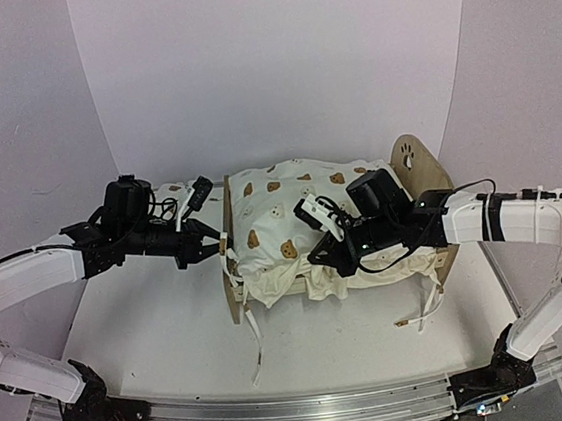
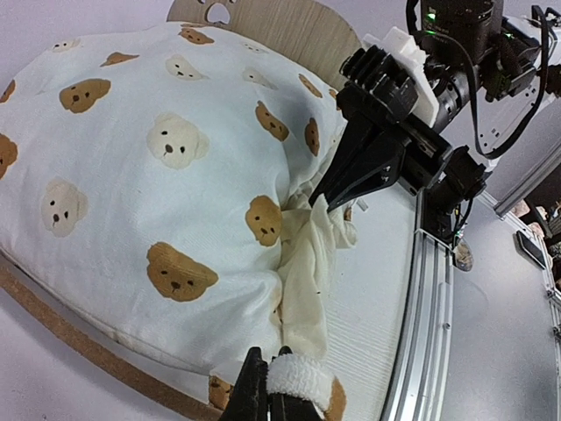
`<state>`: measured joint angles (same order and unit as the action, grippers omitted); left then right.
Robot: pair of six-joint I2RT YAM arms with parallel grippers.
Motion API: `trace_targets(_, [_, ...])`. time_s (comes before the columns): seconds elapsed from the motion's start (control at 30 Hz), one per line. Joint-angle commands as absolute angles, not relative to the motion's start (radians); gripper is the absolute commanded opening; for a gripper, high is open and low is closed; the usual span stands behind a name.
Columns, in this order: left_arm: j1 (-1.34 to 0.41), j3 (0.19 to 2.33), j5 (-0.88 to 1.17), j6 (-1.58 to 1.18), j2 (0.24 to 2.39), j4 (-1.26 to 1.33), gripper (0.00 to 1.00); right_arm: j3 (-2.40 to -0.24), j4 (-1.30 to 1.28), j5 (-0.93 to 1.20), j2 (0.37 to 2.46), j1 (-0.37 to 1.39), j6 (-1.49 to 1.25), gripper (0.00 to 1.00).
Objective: Set up the pet bed
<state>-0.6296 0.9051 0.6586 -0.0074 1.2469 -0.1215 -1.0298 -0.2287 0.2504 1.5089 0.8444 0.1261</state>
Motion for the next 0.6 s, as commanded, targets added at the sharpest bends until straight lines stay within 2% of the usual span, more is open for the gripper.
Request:
trace_targets(0.0, [-0.627, 0.884, 0.602, 0.062, 1.234, -0.040, 0.00, -1.063, -0.210, 0.253, 1.471, 0.839, 0.122, 0.00])
trace_targets(0.27, [-0.627, 0.887, 0.562, 0.134, 1.193, 0.036, 0.00, -1.063, -0.209, 0.251, 1.469, 0.838, 0.120, 0.00])
trace_targets(0.37, [-0.627, 0.903, 0.549, 0.156, 1.208, 0.034, 0.00, -1.059, -0.201, 0.173, 1.464, 0.839, 0.101, 0.00])
trace_targets(0.57, [-0.627, 0.863, 0.536, 0.152, 1.217, 0.070, 0.00, -1.005, -0.083, 0.164, 1.401, 0.838, 0.037, 0.00])
